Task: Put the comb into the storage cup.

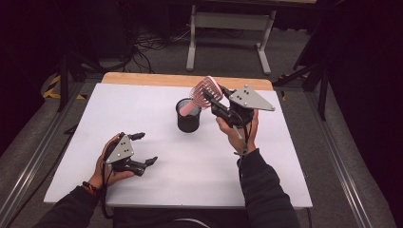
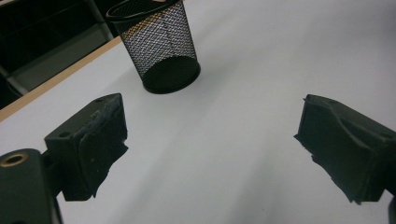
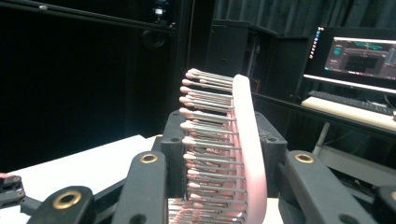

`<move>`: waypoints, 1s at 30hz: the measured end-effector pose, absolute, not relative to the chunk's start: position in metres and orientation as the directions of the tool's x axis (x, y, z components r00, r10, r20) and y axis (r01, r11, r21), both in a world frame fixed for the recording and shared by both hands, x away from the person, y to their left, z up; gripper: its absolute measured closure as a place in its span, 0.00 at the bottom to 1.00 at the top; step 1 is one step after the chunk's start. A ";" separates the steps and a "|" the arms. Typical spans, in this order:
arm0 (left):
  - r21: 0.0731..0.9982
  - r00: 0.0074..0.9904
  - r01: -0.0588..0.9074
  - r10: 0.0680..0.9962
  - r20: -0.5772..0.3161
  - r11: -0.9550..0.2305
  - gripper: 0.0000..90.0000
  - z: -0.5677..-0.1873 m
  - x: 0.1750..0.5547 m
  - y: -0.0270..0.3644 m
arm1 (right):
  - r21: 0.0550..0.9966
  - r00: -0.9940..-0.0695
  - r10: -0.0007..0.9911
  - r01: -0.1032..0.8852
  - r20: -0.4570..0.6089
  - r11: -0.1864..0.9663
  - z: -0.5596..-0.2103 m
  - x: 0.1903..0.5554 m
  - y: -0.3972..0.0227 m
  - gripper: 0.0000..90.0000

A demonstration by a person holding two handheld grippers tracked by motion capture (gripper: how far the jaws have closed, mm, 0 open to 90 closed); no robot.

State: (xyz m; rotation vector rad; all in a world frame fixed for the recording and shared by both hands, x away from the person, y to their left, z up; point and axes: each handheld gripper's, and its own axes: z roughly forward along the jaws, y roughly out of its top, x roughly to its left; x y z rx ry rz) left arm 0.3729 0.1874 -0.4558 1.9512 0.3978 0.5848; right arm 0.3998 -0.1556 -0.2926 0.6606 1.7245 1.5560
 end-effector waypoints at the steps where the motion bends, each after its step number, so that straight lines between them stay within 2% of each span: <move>1: 0.904 0.827 0.020 0.515 0.226 -0.428 0.10 -0.456 0.373 0.187 | 0.987 -0.617 0.771 -0.082 -0.161 0.140 -0.293 0.401 -0.156 0.71; 30: 0.901 0.833 0.017 0.505 0.228 -0.434 0.10 -0.457 0.372 0.186 | 0.989 -0.583 0.802 -0.014 -0.126 0.145 -0.310 0.425 -0.151 0.71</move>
